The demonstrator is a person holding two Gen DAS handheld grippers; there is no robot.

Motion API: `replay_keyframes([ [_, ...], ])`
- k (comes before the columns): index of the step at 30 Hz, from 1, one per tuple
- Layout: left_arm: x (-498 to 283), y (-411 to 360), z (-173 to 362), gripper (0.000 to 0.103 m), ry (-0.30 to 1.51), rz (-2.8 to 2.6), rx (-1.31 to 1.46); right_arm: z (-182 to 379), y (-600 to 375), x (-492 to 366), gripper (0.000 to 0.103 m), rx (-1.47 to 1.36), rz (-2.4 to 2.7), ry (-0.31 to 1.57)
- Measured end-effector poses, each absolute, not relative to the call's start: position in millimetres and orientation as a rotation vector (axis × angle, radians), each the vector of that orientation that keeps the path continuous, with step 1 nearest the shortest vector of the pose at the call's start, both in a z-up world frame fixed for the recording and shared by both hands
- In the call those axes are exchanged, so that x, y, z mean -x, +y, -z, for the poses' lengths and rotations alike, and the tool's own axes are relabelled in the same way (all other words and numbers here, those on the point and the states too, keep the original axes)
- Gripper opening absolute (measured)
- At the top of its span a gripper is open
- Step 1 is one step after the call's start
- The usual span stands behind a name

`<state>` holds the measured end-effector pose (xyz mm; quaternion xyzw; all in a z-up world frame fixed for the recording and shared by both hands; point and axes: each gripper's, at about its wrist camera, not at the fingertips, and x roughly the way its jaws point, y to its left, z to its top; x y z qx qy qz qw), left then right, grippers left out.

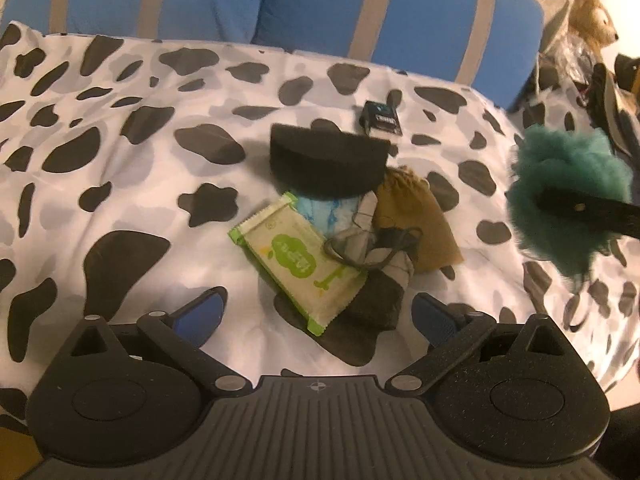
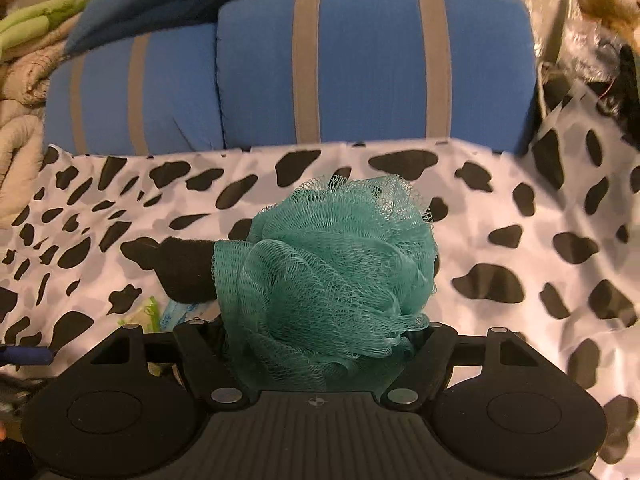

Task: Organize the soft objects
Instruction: 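Grasp the green wet-wipes pack with the left tool while the right tool holds the loofah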

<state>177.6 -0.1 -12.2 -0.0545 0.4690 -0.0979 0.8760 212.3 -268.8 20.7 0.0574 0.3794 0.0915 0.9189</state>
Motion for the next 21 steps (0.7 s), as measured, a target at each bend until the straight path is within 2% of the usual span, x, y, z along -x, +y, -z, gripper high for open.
replay_keyframes([
  [11, -179, -5, 25, 0.102, 0.993, 0.255, 0.168, -35, -287, -171, 0.075, -0.161, -0.188, 0.761],
  [12, -181, -4, 27, 0.098, 0.997, 0.249, 0.176, -37, -288, -168, 0.075, -0.169, -0.191, 0.757],
  [13, -183, -3, 29, 0.089, 0.999, 0.241, 0.183, -39, -290, -165, 0.076, -0.176, -0.194, 0.754],
  [14, -186, -3, 31, 0.087, 1.008, 0.232, 0.186, -40, -291, -163, 0.076, -0.181, -0.198, 0.75],
  [21, -202, 8, 45, 0.086, 1.027, 0.165, 0.233, -44, -294, -154, 0.076, -0.199, -0.22, 0.746],
])
